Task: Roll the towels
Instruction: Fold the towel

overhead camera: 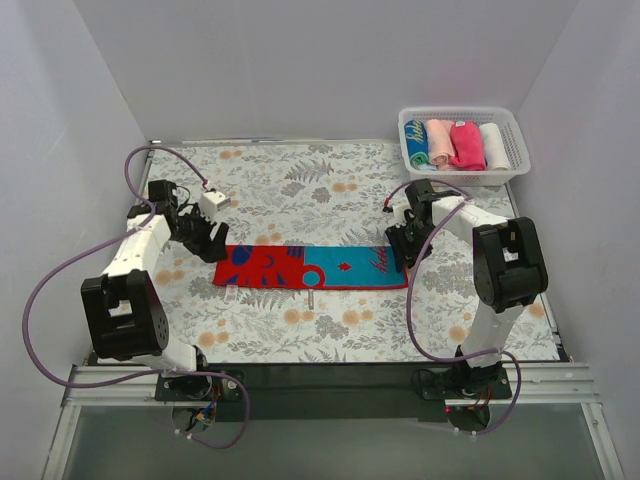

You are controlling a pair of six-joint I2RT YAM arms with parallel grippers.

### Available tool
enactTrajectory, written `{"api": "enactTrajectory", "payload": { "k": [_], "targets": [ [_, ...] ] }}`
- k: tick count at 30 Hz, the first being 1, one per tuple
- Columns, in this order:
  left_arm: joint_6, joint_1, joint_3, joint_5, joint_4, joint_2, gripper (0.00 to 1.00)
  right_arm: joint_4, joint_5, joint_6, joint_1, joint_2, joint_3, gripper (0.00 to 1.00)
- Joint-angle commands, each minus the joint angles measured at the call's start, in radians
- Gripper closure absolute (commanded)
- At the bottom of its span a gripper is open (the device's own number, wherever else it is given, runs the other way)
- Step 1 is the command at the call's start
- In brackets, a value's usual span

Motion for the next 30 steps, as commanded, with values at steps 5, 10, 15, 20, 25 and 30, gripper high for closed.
{"api": "enactTrajectory", "payload": {
  "k": [5,10,15,20,25,30],
  "targets": [
    [-0.013,0.0,0.022,-0.045,0.025,-0.05,0.38,0.048,-0.005,0.033,0.012,0.048,-0.044,0.63],
    [-0.027,0.0,0.038,-0.072,0.038,-0.035,0.37,0.08,-0.012,0.025,0.038,0.053,-0.095,0.77],
    [-0.033,0.0,0.063,-0.075,0.031,-0.01,0.37,0.106,0.034,0.017,0.048,0.057,-0.138,0.91],
    [-0.036,0.0,0.071,-0.071,0.041,-0.003,0.37,0.091,0.108,-0.024,0.021,0.002,-0.168,0.99],
    [-0.035,0.0,0.071,-0.055,0.042,0.004,0.37,0.045,0.14,-0.119,-0.085,-0.09,-0.158,0.99],
    [-0.033,0.0,0.068,-0.054,0.041,0.007,0.36,-0.041,0.099,-0.184,-0.151,-0.128,-0.086,0.99]
  ]
}}
